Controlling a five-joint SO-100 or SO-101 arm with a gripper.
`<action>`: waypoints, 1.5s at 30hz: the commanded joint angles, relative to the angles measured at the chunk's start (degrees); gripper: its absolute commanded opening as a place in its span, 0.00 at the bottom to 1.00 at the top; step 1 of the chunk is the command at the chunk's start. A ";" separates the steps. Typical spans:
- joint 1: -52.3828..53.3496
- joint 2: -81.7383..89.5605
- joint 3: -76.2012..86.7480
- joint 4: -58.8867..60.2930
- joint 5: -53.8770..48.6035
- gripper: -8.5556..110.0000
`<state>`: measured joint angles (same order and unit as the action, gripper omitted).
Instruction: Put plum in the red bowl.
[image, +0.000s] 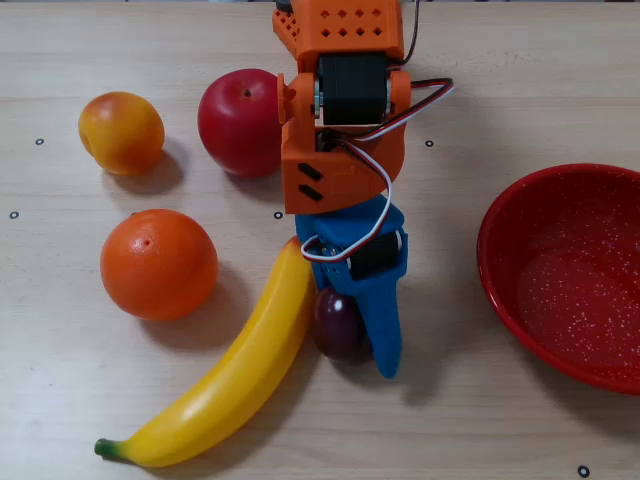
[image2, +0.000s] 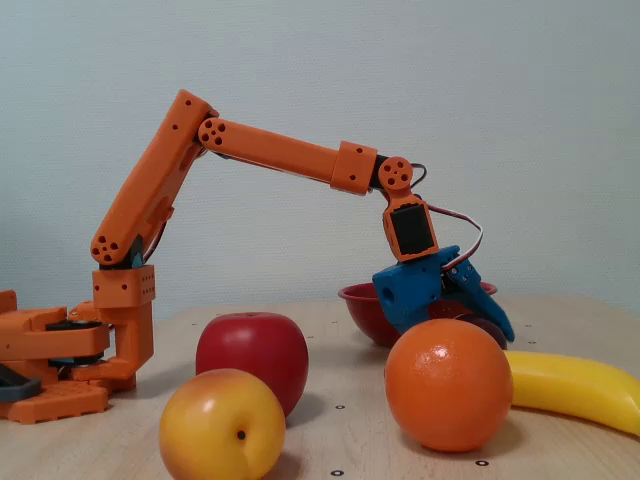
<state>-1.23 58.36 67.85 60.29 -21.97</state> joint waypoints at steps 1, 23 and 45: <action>0.18 2.46 -1.67 1.32 -1.49 0.31; 2.46 9.67 -11.34 18.02 1.49 0.07; 6.77 30.23 -1.67 23.99 1.14 0.07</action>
<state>3.69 77.70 68.55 83.41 -21.80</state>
